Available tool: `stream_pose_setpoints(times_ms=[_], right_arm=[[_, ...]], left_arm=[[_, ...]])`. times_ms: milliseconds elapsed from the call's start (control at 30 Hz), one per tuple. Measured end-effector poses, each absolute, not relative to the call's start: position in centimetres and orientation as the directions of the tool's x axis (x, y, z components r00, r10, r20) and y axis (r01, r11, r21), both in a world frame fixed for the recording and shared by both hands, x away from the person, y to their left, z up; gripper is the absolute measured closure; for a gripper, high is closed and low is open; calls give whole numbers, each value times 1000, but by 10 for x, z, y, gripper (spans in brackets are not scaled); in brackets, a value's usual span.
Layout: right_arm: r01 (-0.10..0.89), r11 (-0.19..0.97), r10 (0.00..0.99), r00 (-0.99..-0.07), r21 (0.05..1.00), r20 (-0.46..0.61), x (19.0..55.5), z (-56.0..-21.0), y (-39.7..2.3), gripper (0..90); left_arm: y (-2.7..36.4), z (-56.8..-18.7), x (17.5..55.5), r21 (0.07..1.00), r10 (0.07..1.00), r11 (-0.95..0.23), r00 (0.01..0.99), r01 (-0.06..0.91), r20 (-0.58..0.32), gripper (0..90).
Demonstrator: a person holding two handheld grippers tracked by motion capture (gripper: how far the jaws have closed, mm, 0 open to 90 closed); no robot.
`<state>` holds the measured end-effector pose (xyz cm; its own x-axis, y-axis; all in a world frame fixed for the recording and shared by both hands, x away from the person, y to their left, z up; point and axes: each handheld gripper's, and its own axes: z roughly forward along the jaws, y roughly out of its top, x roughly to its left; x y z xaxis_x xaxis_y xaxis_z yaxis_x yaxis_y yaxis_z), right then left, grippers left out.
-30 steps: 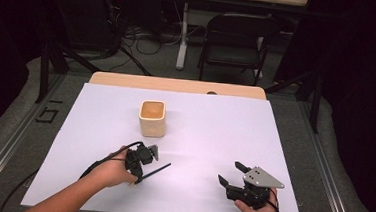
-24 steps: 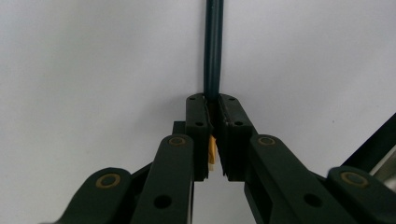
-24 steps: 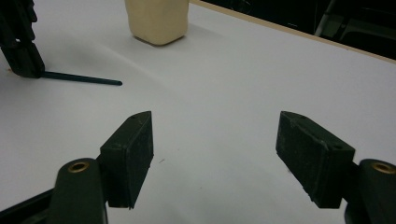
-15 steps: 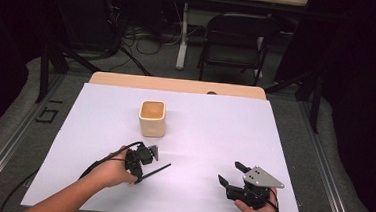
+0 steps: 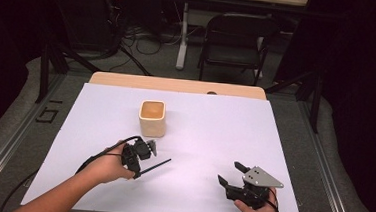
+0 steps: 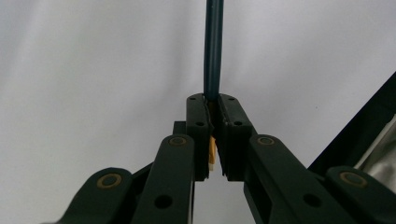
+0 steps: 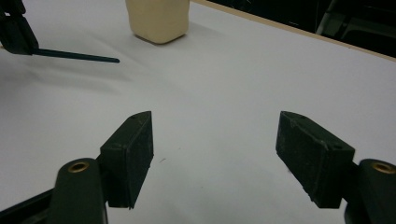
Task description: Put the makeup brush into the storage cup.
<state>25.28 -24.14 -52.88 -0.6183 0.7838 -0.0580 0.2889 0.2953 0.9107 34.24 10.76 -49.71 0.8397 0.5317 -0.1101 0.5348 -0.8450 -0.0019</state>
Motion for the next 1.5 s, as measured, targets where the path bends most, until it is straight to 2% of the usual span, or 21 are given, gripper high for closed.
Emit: stream_pose_setpoints(times_ms=[467, 800, 1000, 1167, 1433, 1500], right_arm=[[294, 364, 774, -624, 884, -110, 255, -531, -239, 278], [216, 517, 705, -656, 828, -269, 254, -534, -227, 280], [183, 568, 671, -668, 803, -322, 253, -534, -221, 281], [191, 653, 605, -714, 733, -354, 257, -531, -213, 299], [248, 761, 508, -802, 599, -315, 268, -528, -202, 316], [252, 761, 503, -811, 598, -298, 272, -528, -201, 319]], left_arm=[[100, -488, 343, 2, 462, -886, 882, 465, -96, 843], [86, -481, 349, -2, 398, -917, 915, 399, -71, 843], [80, -481, 349, 2, 387, -922, 920, 388, -66, 843], [78, -481, 349, -5, 377, -926, 924, 377, -69, 843], [81, -480, 348, 2, 381, -924, 922, 382, -61, 843], [81, -479, 348, -5, 379, -925, 923, 380, -63, 843]])
